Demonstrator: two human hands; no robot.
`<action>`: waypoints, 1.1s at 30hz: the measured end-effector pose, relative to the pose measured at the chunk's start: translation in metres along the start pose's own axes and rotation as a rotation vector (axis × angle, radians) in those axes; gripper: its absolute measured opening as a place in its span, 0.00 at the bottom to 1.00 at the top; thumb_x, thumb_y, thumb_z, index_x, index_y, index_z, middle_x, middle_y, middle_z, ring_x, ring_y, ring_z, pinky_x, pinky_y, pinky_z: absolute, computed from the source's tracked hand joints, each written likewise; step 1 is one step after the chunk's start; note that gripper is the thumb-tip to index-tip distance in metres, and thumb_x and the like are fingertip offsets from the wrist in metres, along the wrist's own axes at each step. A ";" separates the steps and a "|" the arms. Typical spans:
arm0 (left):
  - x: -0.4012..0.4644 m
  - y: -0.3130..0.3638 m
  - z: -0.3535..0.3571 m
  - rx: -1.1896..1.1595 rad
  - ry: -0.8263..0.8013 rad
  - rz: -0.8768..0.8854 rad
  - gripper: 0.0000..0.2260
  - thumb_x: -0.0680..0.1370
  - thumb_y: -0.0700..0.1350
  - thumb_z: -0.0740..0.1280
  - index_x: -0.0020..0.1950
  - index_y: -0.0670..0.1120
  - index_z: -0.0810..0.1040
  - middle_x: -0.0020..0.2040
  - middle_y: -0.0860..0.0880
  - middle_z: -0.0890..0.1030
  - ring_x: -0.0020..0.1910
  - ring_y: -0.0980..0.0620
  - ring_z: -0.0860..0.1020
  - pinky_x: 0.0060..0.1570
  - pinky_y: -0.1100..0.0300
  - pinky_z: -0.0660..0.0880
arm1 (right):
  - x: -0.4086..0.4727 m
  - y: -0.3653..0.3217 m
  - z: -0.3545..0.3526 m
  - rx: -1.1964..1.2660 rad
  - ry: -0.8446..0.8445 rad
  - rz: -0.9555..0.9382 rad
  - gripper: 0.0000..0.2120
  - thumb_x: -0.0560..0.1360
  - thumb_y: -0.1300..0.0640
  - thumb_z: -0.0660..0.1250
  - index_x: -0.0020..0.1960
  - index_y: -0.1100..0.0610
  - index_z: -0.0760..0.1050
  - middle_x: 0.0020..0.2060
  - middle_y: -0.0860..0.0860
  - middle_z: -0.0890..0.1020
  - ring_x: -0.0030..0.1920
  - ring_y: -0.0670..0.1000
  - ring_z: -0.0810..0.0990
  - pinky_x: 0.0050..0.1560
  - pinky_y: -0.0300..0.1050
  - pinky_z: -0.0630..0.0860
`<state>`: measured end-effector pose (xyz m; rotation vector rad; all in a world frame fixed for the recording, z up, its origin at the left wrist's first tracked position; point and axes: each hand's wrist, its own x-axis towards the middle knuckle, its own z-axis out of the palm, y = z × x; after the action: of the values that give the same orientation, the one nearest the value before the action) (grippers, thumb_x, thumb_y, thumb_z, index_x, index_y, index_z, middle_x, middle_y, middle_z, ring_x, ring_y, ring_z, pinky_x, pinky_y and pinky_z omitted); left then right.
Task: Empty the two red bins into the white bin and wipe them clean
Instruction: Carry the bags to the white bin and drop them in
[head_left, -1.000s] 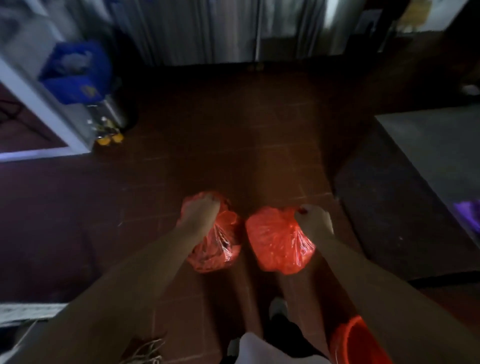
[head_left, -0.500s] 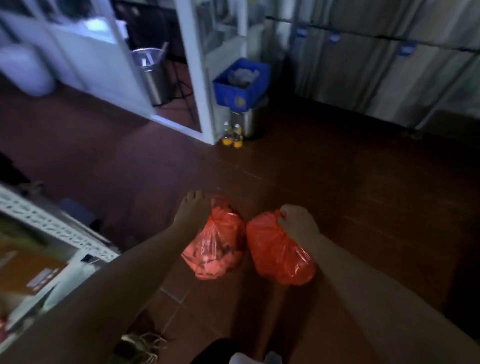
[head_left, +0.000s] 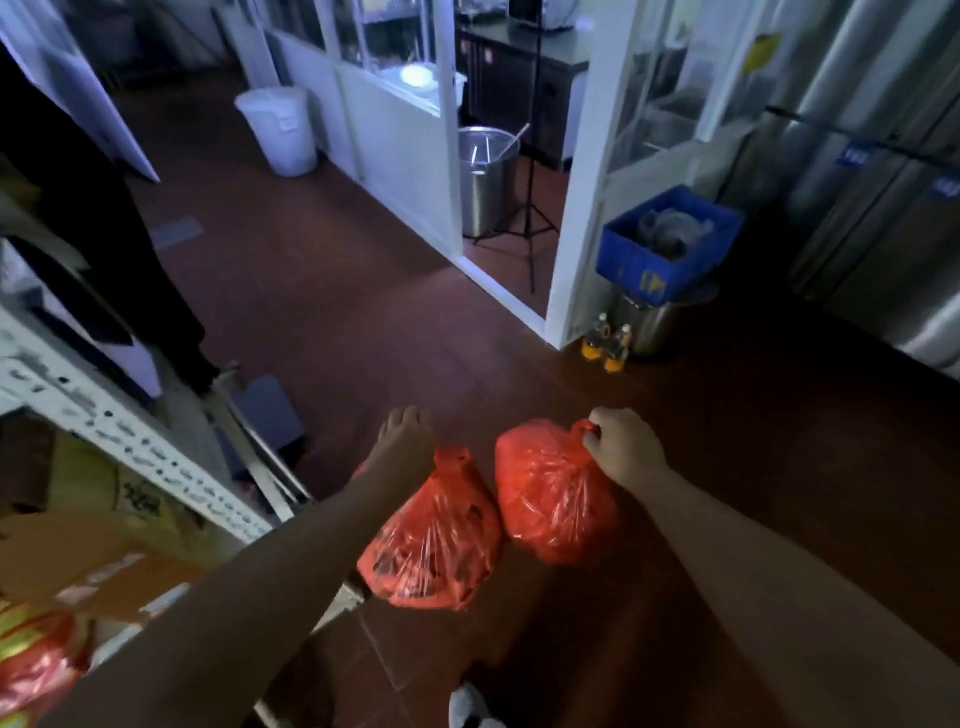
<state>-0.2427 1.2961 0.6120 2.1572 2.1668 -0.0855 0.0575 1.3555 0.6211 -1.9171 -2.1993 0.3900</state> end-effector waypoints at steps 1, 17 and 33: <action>0.016 -0.010 -0.003 0.009 0.004 0.003 0.17 0.75 0.37 0.60 0.63 0.41 0.69 0.61 0.43 0.70 0.61 0.41 0.70 0.61 0.50 0.70 | 0.022 -0.011 -0.002 -0.014 0.018 -0.031 0.07 0.75 0.53 0.67 0.46 0.56 0.78 0.42 0.57 0.83 0.49 0.61 0.82 0.48 0.52 0.77; 0.234 -0.154 -0.025 0.283 0.018 -0.306 0.14 0.74 0.42 0.56 0.56 0.45 0.75 0.52 0.46 0.78 0.52 0.44 0.75 0.53 0.50 0.68 | 0.368 -0.155 0.045 -0.026 -0.073 -0.407 0.10 0.78 0.49 0.63 0.49 0.54 0.79 0.45 0.55 0.83 0.48 0.57 0.82 0.47 0.49 0.75; 0.475 -0.317 -0.047 0.219 0.035 -0.532 0.12 0.74 0.40 0.59 0.56 0.43 0.74 0.53 0.45 0.78 0.53 0.43 0.75 0.53 0.50 0.71 | 0.686 -0.302 0.104 -0.268 -0.114 -0.685 0.12 0.78 0.52 0.61 0.54 0.57 0.78 0.53 0.54 0.82 0.58 0.58 0.77 0.61 0.51 0.71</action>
<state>-0.5620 1.7722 0.6063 1.6131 2.8064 -0.3318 -0.3552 1.9901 0.6043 -1.1252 -2.9104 0.0896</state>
